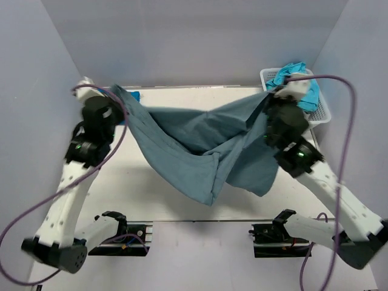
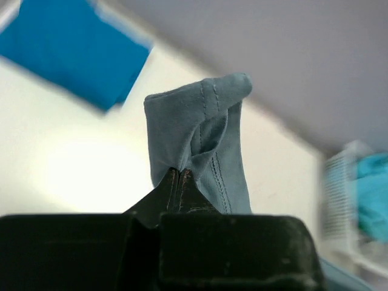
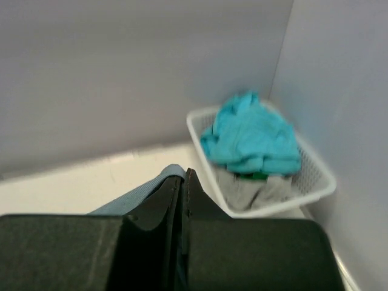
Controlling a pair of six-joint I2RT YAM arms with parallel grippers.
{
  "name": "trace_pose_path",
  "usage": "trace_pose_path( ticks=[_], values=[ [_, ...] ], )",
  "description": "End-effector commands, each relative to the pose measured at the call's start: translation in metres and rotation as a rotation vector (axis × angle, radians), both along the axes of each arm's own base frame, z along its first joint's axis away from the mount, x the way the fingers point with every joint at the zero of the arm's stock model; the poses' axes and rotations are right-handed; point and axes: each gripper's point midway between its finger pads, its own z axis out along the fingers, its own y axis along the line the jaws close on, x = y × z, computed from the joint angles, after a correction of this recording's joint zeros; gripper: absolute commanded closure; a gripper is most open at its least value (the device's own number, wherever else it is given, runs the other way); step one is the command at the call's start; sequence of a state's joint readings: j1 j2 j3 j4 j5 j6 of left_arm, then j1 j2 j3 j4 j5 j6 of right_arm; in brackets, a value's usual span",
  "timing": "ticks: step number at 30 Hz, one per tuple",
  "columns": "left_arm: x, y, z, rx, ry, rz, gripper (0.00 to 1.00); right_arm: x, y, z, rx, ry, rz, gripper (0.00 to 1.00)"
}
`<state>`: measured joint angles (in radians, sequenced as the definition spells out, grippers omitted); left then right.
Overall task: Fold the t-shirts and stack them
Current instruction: Flatten out the tshirt
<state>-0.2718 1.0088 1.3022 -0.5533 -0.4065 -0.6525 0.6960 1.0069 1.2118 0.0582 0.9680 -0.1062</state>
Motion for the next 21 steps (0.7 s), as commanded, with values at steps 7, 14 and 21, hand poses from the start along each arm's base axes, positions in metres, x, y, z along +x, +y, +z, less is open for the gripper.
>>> trace_pose_path(
  ticks=[7,14,21],
  values=[
    [0.055,-0.017,-0.211,0.052,0.5,0.013,1.0,0.097,0.023,-0.247,-0.006,0.531,0.016,1.0],
    [0.114,-0.021,-0.283,0.121,0.795,0.036,0.48,0.146,0.03,-0.284,-0.006,0.661,0.115,0.14],
    [0.13,-0.02,-0.235,0.182,0.775,0.008,0.0,0.157,0.03,-0.262,0.004,0.724,0.132,0.1]
  ],
)
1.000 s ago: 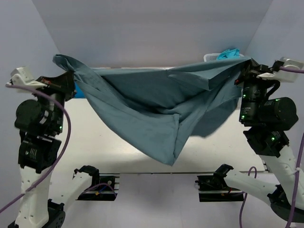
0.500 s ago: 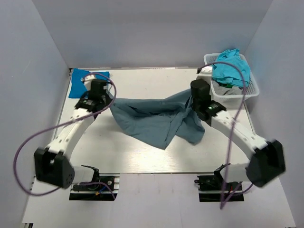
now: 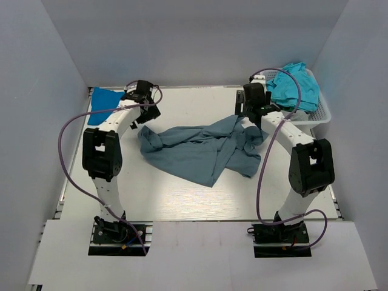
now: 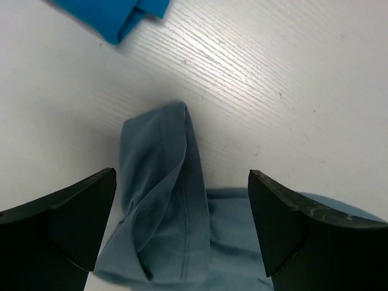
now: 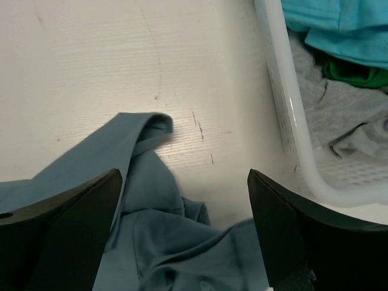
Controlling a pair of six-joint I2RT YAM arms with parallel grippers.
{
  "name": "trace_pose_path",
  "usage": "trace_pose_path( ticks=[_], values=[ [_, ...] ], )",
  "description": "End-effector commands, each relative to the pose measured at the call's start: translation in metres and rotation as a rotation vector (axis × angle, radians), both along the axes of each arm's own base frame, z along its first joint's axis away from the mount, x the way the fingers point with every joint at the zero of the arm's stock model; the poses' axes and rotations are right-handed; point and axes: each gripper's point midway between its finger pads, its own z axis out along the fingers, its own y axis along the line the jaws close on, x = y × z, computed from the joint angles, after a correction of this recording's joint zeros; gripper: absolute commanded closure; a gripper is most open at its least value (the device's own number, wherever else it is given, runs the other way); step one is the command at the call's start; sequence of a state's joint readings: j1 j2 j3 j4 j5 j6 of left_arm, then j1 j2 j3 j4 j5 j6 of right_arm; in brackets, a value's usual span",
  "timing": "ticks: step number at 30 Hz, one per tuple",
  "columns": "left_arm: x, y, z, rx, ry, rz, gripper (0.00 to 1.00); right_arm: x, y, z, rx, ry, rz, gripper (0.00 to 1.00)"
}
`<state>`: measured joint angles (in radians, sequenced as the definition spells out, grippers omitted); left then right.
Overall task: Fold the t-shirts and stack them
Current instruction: Flatten out the tshirt
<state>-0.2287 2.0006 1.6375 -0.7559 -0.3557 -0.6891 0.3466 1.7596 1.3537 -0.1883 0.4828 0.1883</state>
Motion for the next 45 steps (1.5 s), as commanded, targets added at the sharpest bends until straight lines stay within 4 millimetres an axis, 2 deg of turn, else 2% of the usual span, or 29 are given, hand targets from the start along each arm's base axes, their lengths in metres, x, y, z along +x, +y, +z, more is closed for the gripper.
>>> trace_pose_path(
  ticks=[1,3,4,6,7,8,11,12,13,14,15,16,17,18,19,20,21,23,24,26,27,30,33,34,36,38,39,40,45],
  values=[
    [-0.012,0.006,0.059,0.015,-0.046,-0.042,0.0,-0.007,0.002,0.032,0.052,-0.01,0.024,0.1],
    [-0.02,0.003,0.071,0.025,-0.05,-0.072,0.0,-0.014,0.0,0.04,0.059,-0.004,0.032,0.1],
    [-0.026,-0.003,0.083,0.022,-0.07,-0.109,0.0,-0.023,-0.004,0.043,0.052,0.015,0.028,0.1],
    [-0.032,-0.018,0.093,-0.023,-0.083,-0.239,0.0,-0.031,-0.01,0.052,0.056,0.011,0.005,0.1],
    [-0.035,-0.028,0.095,-0.046,-0.096,-0.297,0.0,-0.042,-0.017,0.05,0.046,0.039,-0.013,0.1],
    [-0.039,-0.033,0.111,-0.067,-0.143,-0.341,0.0,-0.046,-0.021,0.055,0.043,0.034,-0.029,0.1],
    [-0.048,-0.073,0.127,-0.169,-0.227,-0.492,0.0,-0.064,-0.022,0.047,0.105,0.059,-0.047,0.1],
    [-0.055,-0.091,0.129,-0.226,-0.241,-0.552,0.0,-0.07,-0.018,0.034,0.143,0.097,-0.039,0.1],
    [-0.053,-0.105,0.135,-0.256,-0.273,-0.592,0.0,-0.074,-0.016,0.033,0.167,0.102,-0.046,0.1],
    [-0.062,-0.128,0.138,-0.295,-0.274,-0.661,0.0,-0.083,-0.019,0.019,0.18,0.143,-0.071,0.1],
    [-0.063,-0.141,0.138,-0.308,-0.268,-0.691,0.0,-0.086,-0.02,0.015,0.193,0.159,-0.077,0.1],
    [-0.06,-0.158,0.123,-0.321,-0.237,-0.723,0.0,-0.088,-0.021,0.01,0.201,0.17,-0.083,0.1],
    [-0.069,-0.182,0.113,-0.325,-0.197,-0.772,0.0,-0.093,-0.027,0.0,0.202,0.197,-0.114,0.1],
    [-0.067,-0.199,0.119,-0.329,-0.198,-0.802,0.0,-0.095,-0.028,-0.003,0.206,0.206,-0.127,0.1],
    [-0.072,-0.206,0.104,-0.295,-0.139,-0.815,0.0,-0.096,-0.034,-0.004,0.23,0.207,-0.171,0.1],
    [-0.081,-0.231,0.075,-0.274,-0.06,-0.856,0.0,-0.102,-0.038,-0.007,0.231,0.222,-0.186,0.1],
    [-0.078,-0.244,0.08,-0.253,-0.069,-0.88,0.0,-0.106,-0.041,-0.011,0.234,0.232,-0.198,0.1],
    [-0.084,-0.253,0.061,-0.197,-0.011,-0.883,0.0,-0.11,-0.045,-0.013,0.265,0.231,-0.215,0.1],
    [-0.087,-0.265,0.049,-0.182,0.014,-0.902,0.0,-0.113,-0.047,-0.018,0.271,0.24,-0.223,0.1],
    [-0.092,-0.271,0.039,-0.147,0.043,-0.909,0.0,-0.117,-0.055,-0.022,0.285,0.247,-0.26,0.1],
    [-0.1,-0.284,0.037,-0.147,0.046,-0.938,0.0,-0.119,-0.062,-0.026,0.29,0.251,-0.29,0.1],
    [-0.12,-0.301,0.019,-0.145,0.094,-0.95,0.0,-0.122,-0.071,-0.031,0.319,0.248,-0.334,0.1],
    [-0.127,-0.295,0.0,-0.086,0.141,-0.898,0.0,-0.121,-0.076,-0.029,0.347,0.244,-0.332,0.1],
    [-0.124,-0.289,-0.001,-0.055,0.136,-0.87,0.0,-0.121,-0.077,-0.029,0.35,0.247,-0.328,0.1],
    [-0.124,-0.29,-0.004,-0.04,0.136,-0.85,0.03,-0.121,-0.077,-0.03,0.368,0.251,-0.317,0.1],
    [-0.123,-0.29,-0.008,-0.043,0.141,-0.814,0.1,-0.121,-0.073,-0.029,0.391,0.245,-0.278,0.1],
    [-0.117,-0.292,-0.007,-0.043,0.115,-0.81,0.12,-0.12,-0.072,-0.023,0.397,0.222,-0.261,0.1],
    [-0.119,-0.298,-0.006,-0.047,0.105,-0.819,0.13,-0.12,-0.073,-0.025,0.395,0.217,-0.253,0.1],
    [-0.118,-0.305,-0.023,-0.069,0.13,-0.803,0.18,-0.122,-0.077,-0.015,0.382,0.167,-0.249,0.1]
  ],
)
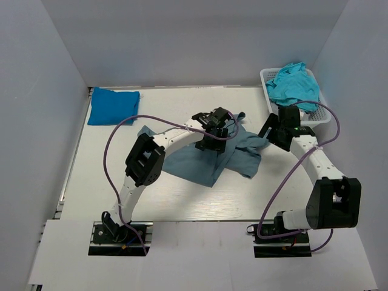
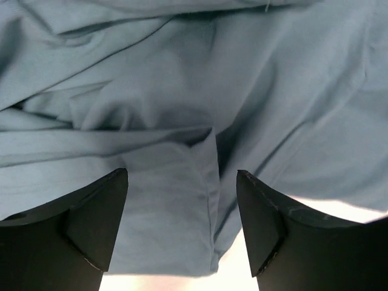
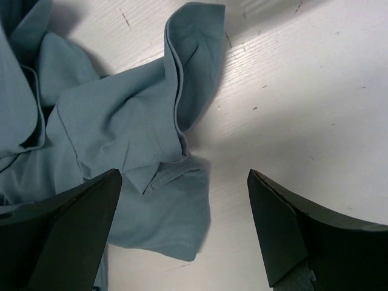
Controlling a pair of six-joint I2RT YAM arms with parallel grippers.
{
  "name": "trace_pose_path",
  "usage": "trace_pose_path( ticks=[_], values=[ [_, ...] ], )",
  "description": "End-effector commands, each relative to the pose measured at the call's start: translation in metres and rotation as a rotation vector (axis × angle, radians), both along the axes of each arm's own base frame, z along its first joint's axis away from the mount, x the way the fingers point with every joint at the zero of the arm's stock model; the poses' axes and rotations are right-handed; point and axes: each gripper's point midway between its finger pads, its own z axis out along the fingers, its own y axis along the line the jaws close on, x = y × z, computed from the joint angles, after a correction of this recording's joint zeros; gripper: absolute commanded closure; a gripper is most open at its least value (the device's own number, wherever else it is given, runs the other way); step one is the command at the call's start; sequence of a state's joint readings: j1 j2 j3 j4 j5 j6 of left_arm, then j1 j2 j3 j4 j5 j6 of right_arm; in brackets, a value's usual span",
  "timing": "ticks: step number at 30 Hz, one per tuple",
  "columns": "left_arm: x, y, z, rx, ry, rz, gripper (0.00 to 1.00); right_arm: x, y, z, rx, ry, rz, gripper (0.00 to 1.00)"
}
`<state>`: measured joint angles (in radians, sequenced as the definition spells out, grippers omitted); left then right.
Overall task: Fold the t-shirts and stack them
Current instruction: Flatten out the tshirt
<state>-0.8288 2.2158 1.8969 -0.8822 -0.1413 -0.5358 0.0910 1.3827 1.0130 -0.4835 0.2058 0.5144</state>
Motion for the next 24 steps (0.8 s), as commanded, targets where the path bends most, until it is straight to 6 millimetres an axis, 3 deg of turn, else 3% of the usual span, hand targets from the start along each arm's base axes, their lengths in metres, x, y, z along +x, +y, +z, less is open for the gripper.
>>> trace_pose_path(
  ticks=[1,4,7,8,10,11,13,14,17,20,21,24],
  values=[
    [0.006,-0.017,0.001,-0.032,-0.021,0.013,0.18,0.008,-0.001,0.02,0.0,-0.096,0.013,0.1],
    [0.009,-0.021,0.002,-0.039,-0.027,0.013,0.2,0.007,-0.001,0.02,0.0,-0.105,0.016,0.1],
    [0.01,-0.026,0.001,-0.061,-0.023,0.027,0.31,0.009,-0.001,0.021,-0.002,-0.117,0.021,0.1],
    [0.01,-0.026,0.001,-0.061,-0.023,0.027,0.42,0.008,-0.001,0.02,-0.003,-0.115,0.021,0.1],
    [0.008,-0.027,0.008,-0.064,-0.031,0.045,0.55,0.008,-0.003,0.021,-0.009,-0.115,0.021,0.1],
    [0.009,-0.024,0.009,-0.054,-0.044,0.053,0.67,0.008,-0.002,0.02,-0.01,-0.116,0.026,0.1],
    [0.008,-0.019,0.015,-0.051,-0.053,0.082,0.76,0.008,-0.002,0.02,-0.019,-0.119,0.028,0.1],
    [0.01,-0.019,0.029,-0.068,-0.077,0.086,0.78,0.007,-0.003,0.02,-0.018,-0.121,0.025,0.1],
    [0.008,-0.009,0.042,-0.07,-0.104,0.106,1.0,0.006,-0.003,0.019,-0.018,-0.125,0.026,0.1],
    [0.002,-0.001,0.047,-0.077,-0.109,0.131,1.0,0.007,-0.001,0.019,-0.021,-0.126,0.048,0.1],
    [0.001,0.002,0.06,-0.096,-0.127,0.149,1.0,0.008,0.0,0.018,-0.019,-0.128,0.053,0.1],
    [-0.007,0.024,0.063,-0.072,-0.151,0.202,1.0,0.007,0.003,0.013,-0.009,-0.113,0.064,0.1]
  ],
)
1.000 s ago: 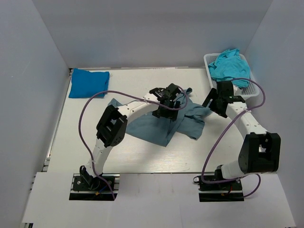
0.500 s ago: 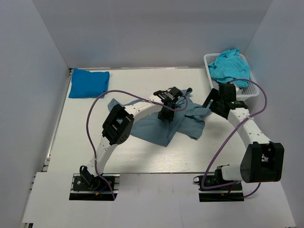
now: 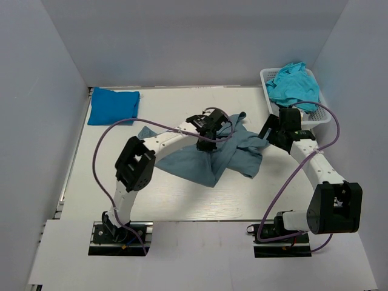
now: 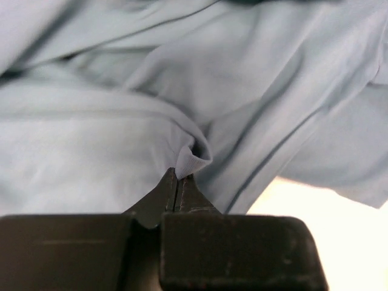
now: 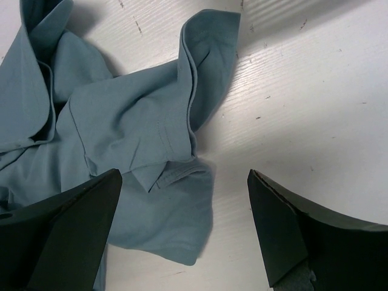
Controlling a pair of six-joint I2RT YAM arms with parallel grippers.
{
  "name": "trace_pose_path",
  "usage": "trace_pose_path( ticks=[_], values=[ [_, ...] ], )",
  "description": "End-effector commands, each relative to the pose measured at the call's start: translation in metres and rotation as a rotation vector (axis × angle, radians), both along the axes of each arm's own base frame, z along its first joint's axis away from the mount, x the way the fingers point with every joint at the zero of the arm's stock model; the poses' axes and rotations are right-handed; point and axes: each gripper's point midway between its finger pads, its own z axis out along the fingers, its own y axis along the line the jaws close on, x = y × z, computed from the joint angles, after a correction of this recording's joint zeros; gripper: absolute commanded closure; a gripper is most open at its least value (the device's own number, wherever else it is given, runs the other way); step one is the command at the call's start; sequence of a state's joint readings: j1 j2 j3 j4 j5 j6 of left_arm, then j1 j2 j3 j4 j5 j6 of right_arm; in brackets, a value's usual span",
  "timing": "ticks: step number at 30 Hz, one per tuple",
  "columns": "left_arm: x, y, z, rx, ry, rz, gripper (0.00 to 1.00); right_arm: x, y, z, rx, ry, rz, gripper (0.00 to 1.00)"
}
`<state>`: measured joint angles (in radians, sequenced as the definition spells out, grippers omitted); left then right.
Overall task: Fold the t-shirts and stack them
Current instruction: Flatten out the tshirt
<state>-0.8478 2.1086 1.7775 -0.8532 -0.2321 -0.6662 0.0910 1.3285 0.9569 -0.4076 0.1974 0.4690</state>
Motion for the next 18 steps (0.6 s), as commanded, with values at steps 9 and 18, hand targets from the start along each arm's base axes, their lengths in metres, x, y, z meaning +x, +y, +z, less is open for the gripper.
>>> trace_pose_path(
  ticks=[9,18],
  values=[
    [-0.028,0.053,0.08,-0.19,-0.182,0.162,1.0,0.012,0.024,-0.03,0.088,0.066,0.098,0.12],
    [-0.035,0.053,0.072,-0.22,-0.171,0.157,1.0,0.04,0.033,-0.042,0.12,0.024,0.127,0.26]
  ],
)
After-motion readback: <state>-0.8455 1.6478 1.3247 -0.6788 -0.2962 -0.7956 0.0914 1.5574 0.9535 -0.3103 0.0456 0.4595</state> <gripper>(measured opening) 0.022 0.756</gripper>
